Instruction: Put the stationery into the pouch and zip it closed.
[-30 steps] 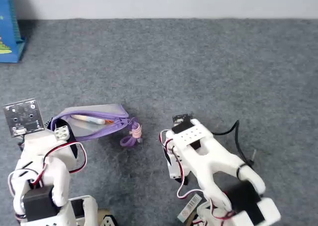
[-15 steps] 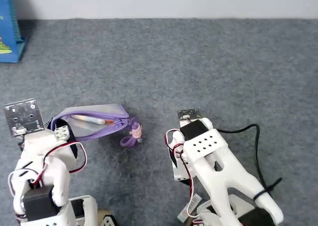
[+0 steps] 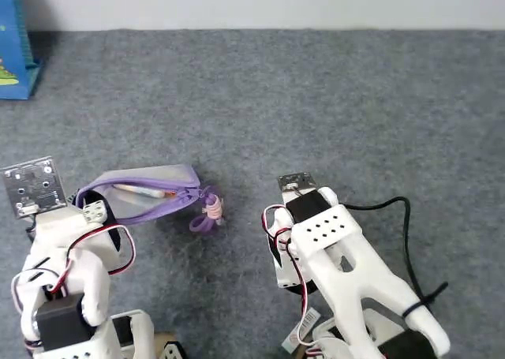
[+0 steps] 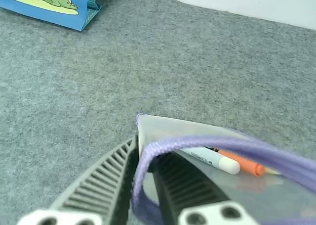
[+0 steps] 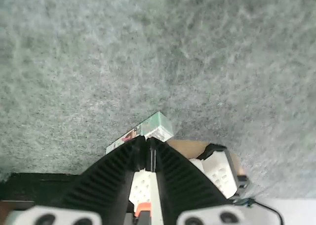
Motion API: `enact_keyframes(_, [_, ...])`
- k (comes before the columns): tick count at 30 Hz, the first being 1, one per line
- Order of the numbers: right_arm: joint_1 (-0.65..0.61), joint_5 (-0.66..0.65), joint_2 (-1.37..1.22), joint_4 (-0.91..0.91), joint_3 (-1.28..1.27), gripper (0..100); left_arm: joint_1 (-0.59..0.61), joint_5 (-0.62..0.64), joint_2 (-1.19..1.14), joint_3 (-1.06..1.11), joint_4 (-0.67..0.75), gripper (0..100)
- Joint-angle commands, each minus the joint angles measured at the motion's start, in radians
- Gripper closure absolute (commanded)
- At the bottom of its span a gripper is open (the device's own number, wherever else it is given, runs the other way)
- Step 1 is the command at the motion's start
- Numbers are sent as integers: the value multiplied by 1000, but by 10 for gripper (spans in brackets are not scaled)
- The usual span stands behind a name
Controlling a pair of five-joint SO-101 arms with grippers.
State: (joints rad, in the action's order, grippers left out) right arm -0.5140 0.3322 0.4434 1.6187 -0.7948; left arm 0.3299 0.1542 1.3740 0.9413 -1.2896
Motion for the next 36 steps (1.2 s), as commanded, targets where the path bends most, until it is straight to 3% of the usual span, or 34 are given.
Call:
enact_keyframes(1, [5, -68, 12, -12, 41, 991, 2, -9, -14, 4, 20, 988])
enact_keyframes(12, [236, -224, 22, -240, 41, 991, -3, -41, -14, 7, 14, 988])
enact_keyframes(20, [245, -224, 24, -272, 101, 991, -61, -72, -6, 35, -3, 988])
enact_keyframes(27, [254, -229, 16, -277, 114, 991, -74, -72, 215, 125, -8, 988])
enact_keyframes(36, [367, -232, 21, -401, 112, 991, -74, -71, 422, 177, -28, 988])
